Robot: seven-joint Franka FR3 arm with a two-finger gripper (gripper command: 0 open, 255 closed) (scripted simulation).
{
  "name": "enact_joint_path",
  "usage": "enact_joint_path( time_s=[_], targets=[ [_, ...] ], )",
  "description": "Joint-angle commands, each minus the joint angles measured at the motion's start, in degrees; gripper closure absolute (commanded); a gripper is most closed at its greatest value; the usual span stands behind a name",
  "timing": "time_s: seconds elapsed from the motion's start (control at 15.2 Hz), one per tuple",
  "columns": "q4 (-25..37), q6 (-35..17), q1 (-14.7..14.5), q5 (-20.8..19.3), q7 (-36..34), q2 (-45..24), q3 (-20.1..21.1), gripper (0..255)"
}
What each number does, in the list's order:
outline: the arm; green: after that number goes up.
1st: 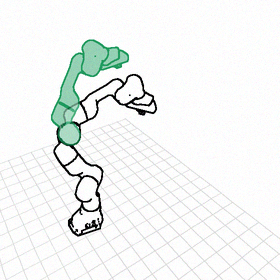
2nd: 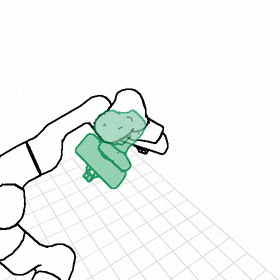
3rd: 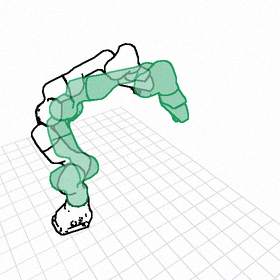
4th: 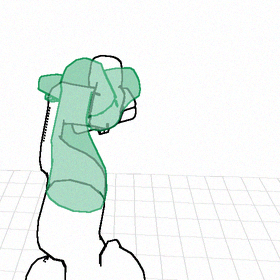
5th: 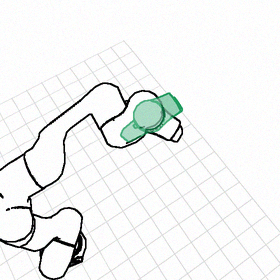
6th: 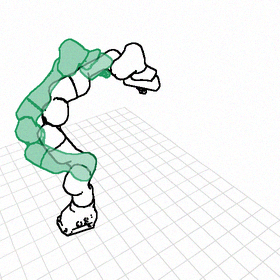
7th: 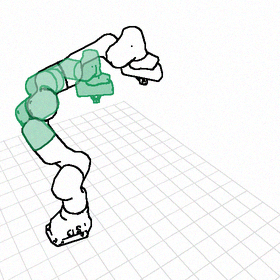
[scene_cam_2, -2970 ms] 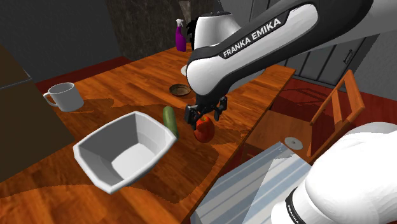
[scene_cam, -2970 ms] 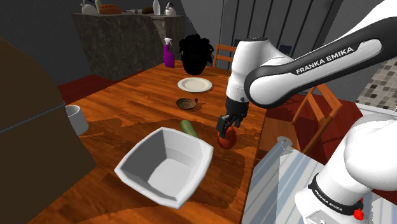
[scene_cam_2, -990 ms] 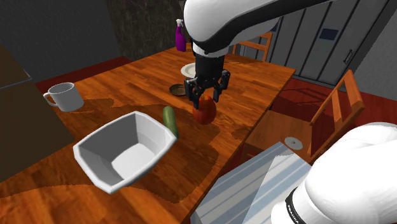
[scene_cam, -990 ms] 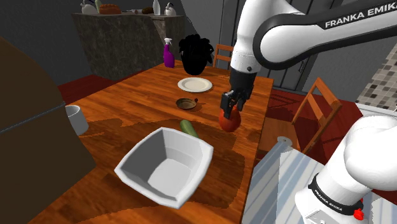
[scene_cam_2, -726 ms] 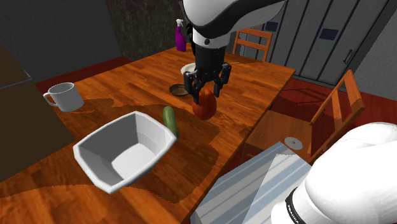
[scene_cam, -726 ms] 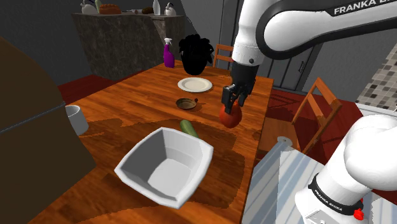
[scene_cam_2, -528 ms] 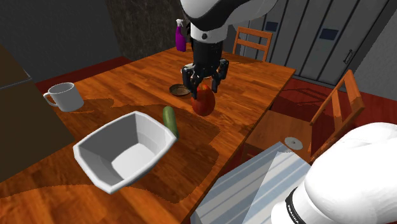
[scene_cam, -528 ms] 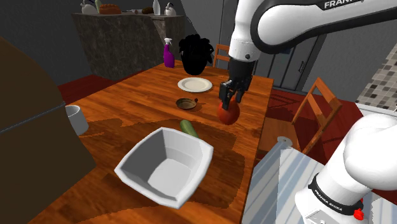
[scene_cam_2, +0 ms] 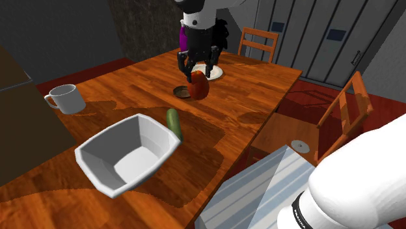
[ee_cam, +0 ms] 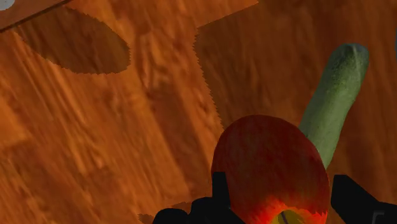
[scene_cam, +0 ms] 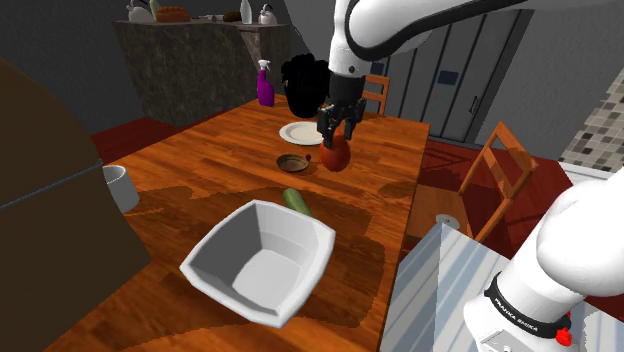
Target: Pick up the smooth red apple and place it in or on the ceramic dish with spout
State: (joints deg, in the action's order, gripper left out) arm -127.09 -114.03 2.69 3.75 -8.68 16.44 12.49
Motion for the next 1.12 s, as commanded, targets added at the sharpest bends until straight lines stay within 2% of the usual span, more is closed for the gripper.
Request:
enact_joint_path(
  time_s=[0.0,0.59,0.79,0.99,1.06],
  targets=[
    [5.0,0.5,0.7,-1.1,0.3,-4.6,-0.2,255],
    [30.0,5.9,2.0,-5.4,1.0,-24.6,-1.1,255],
    [40.7,9.3,1.9,-6.7,1.3,-32.0,-1.5,255],
    [53.8,13.9,1.3,-8.0,1.8,-40.6,-1.9,255],
    [52.9,13.1,1.3,-8.0,1.8,-40.5,-2.0,255]
  ],
)
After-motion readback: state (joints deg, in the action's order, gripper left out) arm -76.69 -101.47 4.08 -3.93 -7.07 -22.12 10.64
